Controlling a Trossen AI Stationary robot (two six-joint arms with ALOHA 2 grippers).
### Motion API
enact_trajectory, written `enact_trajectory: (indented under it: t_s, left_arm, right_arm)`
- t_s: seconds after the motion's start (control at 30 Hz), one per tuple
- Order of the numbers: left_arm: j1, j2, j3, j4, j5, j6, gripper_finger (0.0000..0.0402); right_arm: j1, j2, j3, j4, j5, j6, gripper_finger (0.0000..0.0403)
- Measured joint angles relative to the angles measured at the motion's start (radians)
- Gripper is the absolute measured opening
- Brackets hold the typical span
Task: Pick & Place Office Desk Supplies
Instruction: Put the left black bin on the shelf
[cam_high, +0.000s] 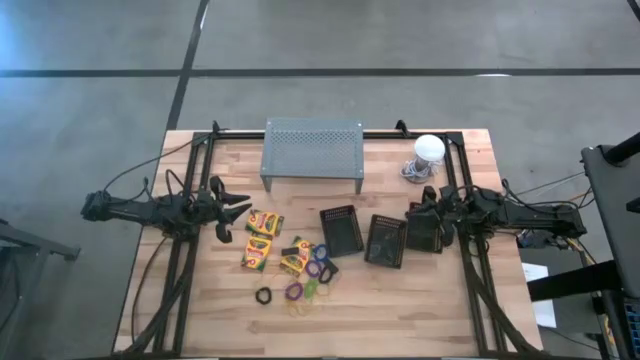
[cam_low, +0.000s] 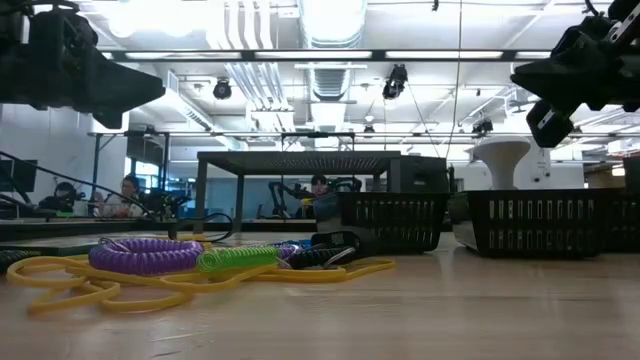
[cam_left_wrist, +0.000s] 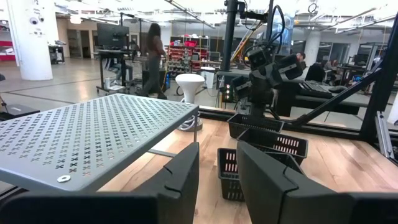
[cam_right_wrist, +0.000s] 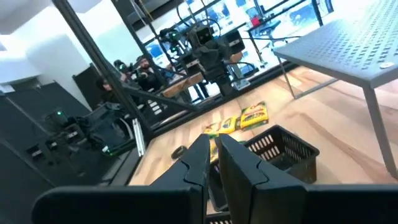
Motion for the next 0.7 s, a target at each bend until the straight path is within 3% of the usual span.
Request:
enact_trajectory:
  t_s: [0.27,0.43,0.5,0.63,0.7]
  left_arm:
    - [0.0,0.0,0.0,0.0,0.0,0.0,0.0113]
    - [0.0,0.0,0.0,0.0,0.0,0.0,0.0113]
    - [0.0,0.0,0.0,0.0,0.0,0.0,0.0113]
    - [0.0,0.0,0.0,0.0,0.0,0.0,0.0113]
    - [0.0,0.0,0.0,0.0,0.0,0.0,0.0113]
  right_arm:
    - [0.0,-0.002,0.0,0.07,0.005,0.021,0.0031]
    - [0.0,0.025,-0.004,0.232,0.18,-0.032,0.0031]
    - [0.0,0.055,-0.004,0.303,0.119,-0.146,0.0031]
    - [0.001,0.14,-0.005,0.436,-0.178,-0.251,0.0031]
    - [0.001,0.203,-0.005,0.5,-0.219,-0.266,0.0031]
